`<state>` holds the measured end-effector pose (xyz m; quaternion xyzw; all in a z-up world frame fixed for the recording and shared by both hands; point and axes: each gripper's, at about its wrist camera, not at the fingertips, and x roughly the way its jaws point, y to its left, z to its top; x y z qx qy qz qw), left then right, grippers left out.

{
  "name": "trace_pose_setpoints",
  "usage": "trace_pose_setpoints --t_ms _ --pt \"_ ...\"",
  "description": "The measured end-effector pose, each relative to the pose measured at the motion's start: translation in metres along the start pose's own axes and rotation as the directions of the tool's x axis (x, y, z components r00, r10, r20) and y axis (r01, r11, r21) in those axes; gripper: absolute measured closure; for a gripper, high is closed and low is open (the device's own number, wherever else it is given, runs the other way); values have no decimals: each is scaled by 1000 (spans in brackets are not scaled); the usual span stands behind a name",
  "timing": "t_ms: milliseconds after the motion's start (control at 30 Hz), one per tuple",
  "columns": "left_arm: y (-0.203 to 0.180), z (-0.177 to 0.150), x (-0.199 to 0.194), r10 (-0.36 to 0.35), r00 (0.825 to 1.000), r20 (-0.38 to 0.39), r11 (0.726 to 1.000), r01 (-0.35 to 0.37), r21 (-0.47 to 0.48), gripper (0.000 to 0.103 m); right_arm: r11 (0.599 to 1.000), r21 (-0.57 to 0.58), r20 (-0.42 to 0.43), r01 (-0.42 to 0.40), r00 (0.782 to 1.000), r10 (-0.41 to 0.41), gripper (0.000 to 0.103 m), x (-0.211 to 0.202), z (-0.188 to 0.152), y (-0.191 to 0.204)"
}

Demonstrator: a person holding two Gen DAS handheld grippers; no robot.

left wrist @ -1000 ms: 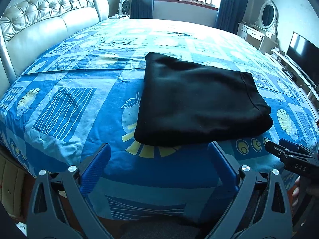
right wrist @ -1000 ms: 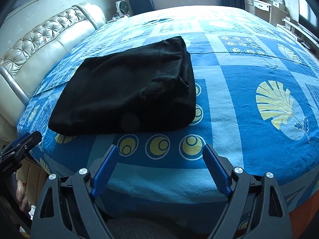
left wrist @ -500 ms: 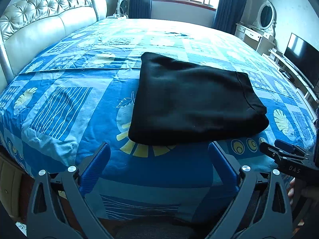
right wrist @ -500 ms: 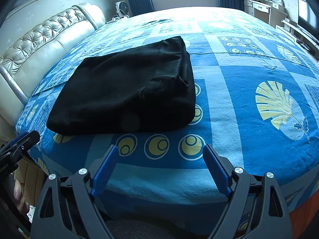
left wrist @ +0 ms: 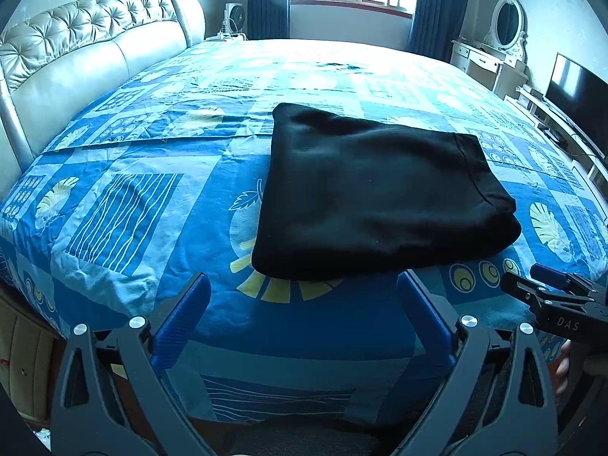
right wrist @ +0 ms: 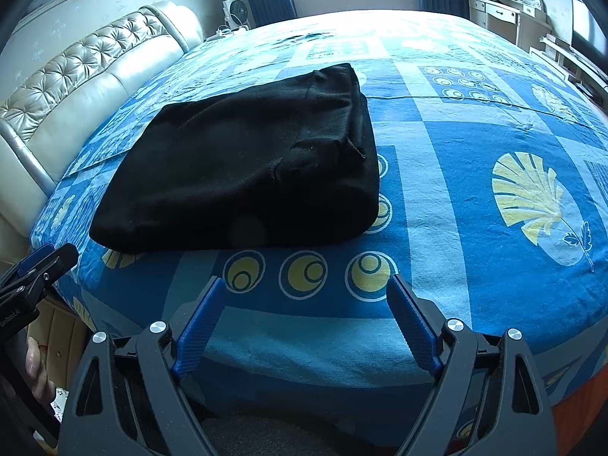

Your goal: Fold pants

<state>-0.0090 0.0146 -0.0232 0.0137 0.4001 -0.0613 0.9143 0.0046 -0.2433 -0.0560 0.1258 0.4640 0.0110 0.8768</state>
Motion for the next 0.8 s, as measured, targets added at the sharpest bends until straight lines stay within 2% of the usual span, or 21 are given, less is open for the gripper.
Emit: trace_pose_setpoints --t_ms 400,433,500,600,667,733,800 --pt "-12 2 -4 86 996 32 995 -88 50 2 1000 -3 -13 -13 1000 13 18 2 -2 2" --pt "-13 2 -7 80 996 51 996 -82 47 2 1000 -3 -14 -17 1000 17 18 2 -3 2" --pt "-11 5 -17 17 996 93 1000 -19 22 2 1000 -2 -20 -29 999 29 18 3 -3 2" --pt "-6 20 -26 -61 994 85 998 58 35 2 998 14 -28 -68 997 68 18 -1 1 2" --pt "10 34 -26 -88 992 93 996 87 17 2 995 10 -25 -100 995 100 18 -7 13 2" --pt "33 53 -15 -43 993 108 999 45 -14 2 994 1 22 -114 993 113 18 -16 35 -2" --pt "66 77 10 59 990 127 997 -52 -59 2 994 -2 70 -106 992 106 17 -17 65 -12"
